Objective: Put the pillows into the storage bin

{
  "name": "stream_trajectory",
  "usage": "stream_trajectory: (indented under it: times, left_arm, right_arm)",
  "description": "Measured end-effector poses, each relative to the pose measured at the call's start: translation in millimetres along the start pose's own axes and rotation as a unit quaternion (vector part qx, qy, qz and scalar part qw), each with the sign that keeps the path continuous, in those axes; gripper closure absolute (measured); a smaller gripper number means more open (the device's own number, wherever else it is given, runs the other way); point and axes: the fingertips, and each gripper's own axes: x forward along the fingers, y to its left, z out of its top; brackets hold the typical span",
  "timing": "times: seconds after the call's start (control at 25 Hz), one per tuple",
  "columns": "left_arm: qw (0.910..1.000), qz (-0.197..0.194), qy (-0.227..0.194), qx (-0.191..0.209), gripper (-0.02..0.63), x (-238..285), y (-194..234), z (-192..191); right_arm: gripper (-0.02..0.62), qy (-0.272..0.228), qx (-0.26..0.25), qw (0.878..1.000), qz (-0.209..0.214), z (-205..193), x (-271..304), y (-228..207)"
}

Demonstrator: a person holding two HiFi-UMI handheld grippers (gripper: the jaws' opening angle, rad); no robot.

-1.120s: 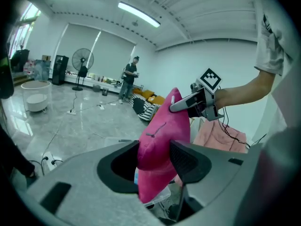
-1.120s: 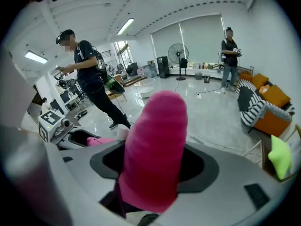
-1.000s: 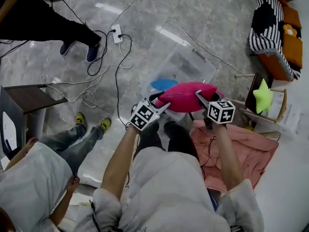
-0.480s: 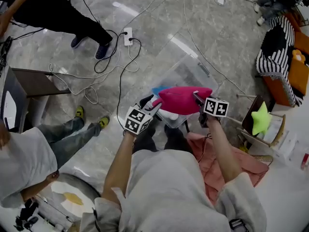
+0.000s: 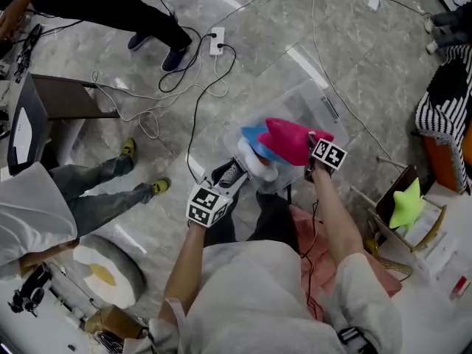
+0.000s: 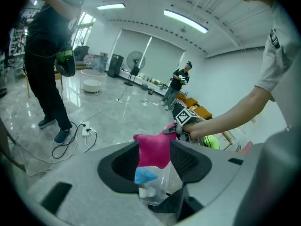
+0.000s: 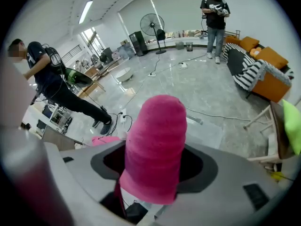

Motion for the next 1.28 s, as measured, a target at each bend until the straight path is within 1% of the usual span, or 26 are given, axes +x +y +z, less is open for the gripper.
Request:
stream_trajectory:
  times: [0.16, 0.32, 0.44, 0.52, 0.56, 0.68, 0.72, 0.76, 0.84, 0.88, 1.0, 1.08, 1.16, 1.28]
  left_arm:
    - [0.9996, 0.014, 0.014, -0.019, 0.409, 11, 5, -31]
    - [0.9991, 0.020, 0.031, -0.021, 0.411, 28, 10, -68]
    - [0.9986, 0.026, 0.046, -0.004, 0.411, 37, 17, -90]
    - [0.9984, 0.028, 0.047, -0.014, 0.411, 38, 23, -102]
    - [0.9982, 0.029, 0.046, -0.023, 0.411, 38, 24, -108]
    - [0.9976, 0.025, 0.058, -0.030, 0.413, 37, 26, -129]
    - [0.9973, 0.023, 0.063, -0.029, 0.413, 38, 26, -135]
    - [0.9970, 0.020, 0.068, -0.029, 0.413, 39, 27, -140]
    - [0.9964, 0.015, 0.077, -0.031, 0.413, 39, 29, -149]
    - [0.9964, 0.011, 0.078, -0.031, 0.413, 39, 30, -151]
    - [0.9969, 0.001, 0.074, -0.026, 0.413, 37, 29, -150]
    - [0.9973, -0.004, 0.070, -0.022, 0.414, 35, 31, -147]
    - [0.9974, -0.010, 0.070, -0.018, 0.413, 31, 33, -144]
    - [0.9976, -0.030, 0.062, -0.011, 0.413, 27, 29, -133]
  right_arm:
    - [0.301, -0.028, 0.004, 1.000, -0.010, 10, 55, -10]
    - [0.298, -0.064, 0.003, 0.998, -0.022, 12, 110, -25]
    - [0.293, -0.080, 0.017, 0.995, -0.054, -6, 152, -45]
    - [0.290, -0.083, 0.036, 0.992, -0.083, -28, 176, -58]
    - [0.287, -0.073, 0.042, 0.992, -0.094, -44, 188, -62]
    - [0.278, 0.002, 0.039, 0.994, -0.105, -107, 217, -66]
    - [0.278, 0.013, 0.037, 0.993, -0.107, -120, 221, -68]
    - [0.278, 0.014, 0.037, 0.993, -0.109, -128, 222, -70]
    - [0.278, 0.015, 0.037, 0.994, -0.105, -134, 223, -72]
    - [0.275, 0.024, 0.036, 0.994, -0.100, -135, 224, -73]
    - [0.264, 0.067, 0.027, 0.993, -0.090, -136, 223, -79]
    - [0.264, 0.088, 0.011, 0.992, -0.084, -135, 217, -77]
    - [0.264, 0.093, 0.006, 0.993, -0.077, -139, 205, -70]
    - [0.264, 0.086, 0.017, 0.993, -0.076, -145, 172, -65]
